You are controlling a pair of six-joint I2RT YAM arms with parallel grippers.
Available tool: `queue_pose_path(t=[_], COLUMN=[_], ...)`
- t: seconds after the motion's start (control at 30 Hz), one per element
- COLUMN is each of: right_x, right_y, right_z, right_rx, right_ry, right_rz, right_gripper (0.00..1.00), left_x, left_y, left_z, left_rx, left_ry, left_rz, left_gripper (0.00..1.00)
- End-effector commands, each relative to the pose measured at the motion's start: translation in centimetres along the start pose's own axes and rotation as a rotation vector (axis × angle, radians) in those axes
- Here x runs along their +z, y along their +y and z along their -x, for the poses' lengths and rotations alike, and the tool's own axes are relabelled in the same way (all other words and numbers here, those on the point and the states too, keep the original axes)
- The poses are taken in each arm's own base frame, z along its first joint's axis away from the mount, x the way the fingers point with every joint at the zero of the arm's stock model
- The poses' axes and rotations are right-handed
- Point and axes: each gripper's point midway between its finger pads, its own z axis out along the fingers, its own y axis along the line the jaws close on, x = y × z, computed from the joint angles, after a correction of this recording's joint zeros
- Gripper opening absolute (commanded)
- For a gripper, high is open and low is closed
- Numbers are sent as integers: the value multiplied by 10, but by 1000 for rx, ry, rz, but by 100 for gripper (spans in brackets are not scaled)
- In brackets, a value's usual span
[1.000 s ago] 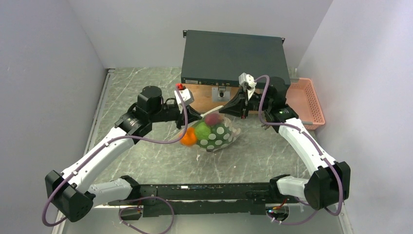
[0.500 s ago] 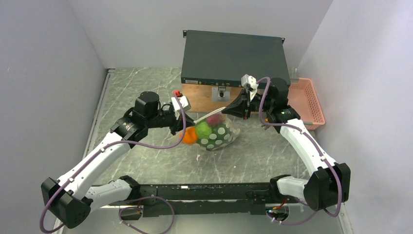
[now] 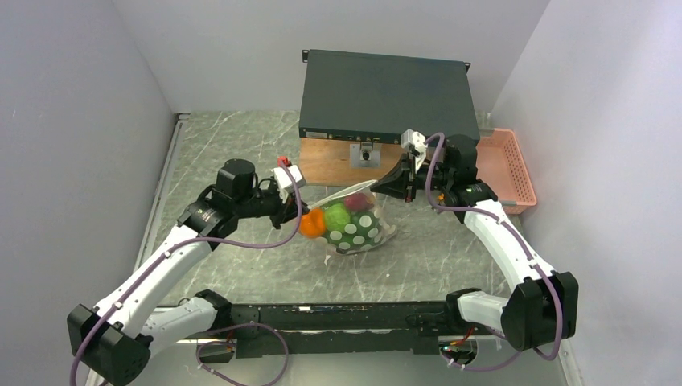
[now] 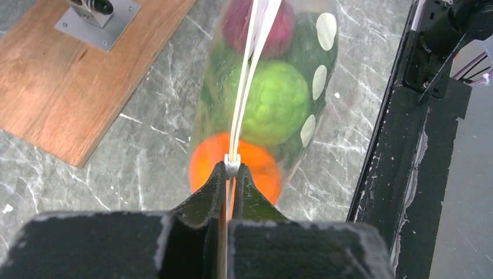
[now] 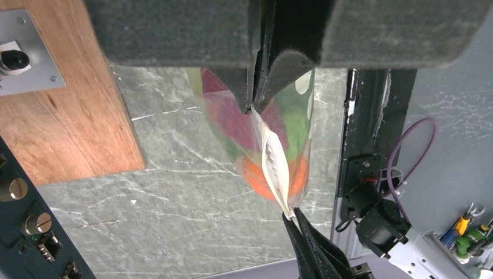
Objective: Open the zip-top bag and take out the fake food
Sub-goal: Unzip the zipper food storage bag at the center of the board.
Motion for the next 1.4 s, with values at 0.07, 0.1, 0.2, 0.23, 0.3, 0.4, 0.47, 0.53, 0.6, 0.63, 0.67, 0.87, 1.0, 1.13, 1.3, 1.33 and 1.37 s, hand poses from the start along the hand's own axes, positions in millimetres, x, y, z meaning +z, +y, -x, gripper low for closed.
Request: queue_pose_path(t=[0.07,0.1,0.2,0.23,0.3,0.4,0.47,0.53,0.6,0.63,0.67,0.87,1.0,1.13,1.3,1.33,1.37], right_x=[-6,-6,-6,-7,-7,-7,-7,-7,-6,-6,-6,-7,-8,-8,-9,-10,-10], right_y=[-2,-2,-2,-2,-2,-3,-3,-4,-5,-5,-6,-4,-2,-1,0,0,0], right_z=[3,2,0,-2,-4,-9,-12,-14,-14,-14,-14,-18,-22,-25,-27,-29,-29], right_rx=[-68,-68,-69,-67,-65,-59,-51,-43,-44,-46,-48,-53,-50,-51,-54,-52,-52], right_ry=[-9,-7,-3,0,3,9,13,16,17,18,19,22,24,28,34,36,37], right_rz=[-27,-27,-30,-31,-31,-33,-33,-34,-34,-33,-35,-36,-36,-36,-38,-39,-39], right_gripper=[0,0,0,0,0,0,0,0,0,0,0,0,0,0,0,0,0], left_x=[-4,-3,-3,-4,-5,-7,-7,-6,-5,-5,-5,-5,-5,-5,-7,-8,-8], left_y=[5,5,7,7,9,11,12,12,13,14,14,17,17,19,20,20,20], left_z=[-5,-6,-8,-9,-9,-9,-10,-11,-11,-11,-10,-5,-5,-3,-2,-2,-2], left_rx=[-11,-14,-17,-18,-15,-15,-17,-21,-24,-24,-23,-17,-15,-9,-5,-4,-4], left_ry=[-15,-15,-14,-12,-12,-13,-16,-18,-21,-21,-23,-17,-15,-13,-14,-14,-14], left_rz=[16,15,22,24,34,41,41,38,36,36,35,35,34,34,38,40,40], left_gripper=[0,0,0,0,0,0,0,0,0,0,0,0,0,0,0,0,0])
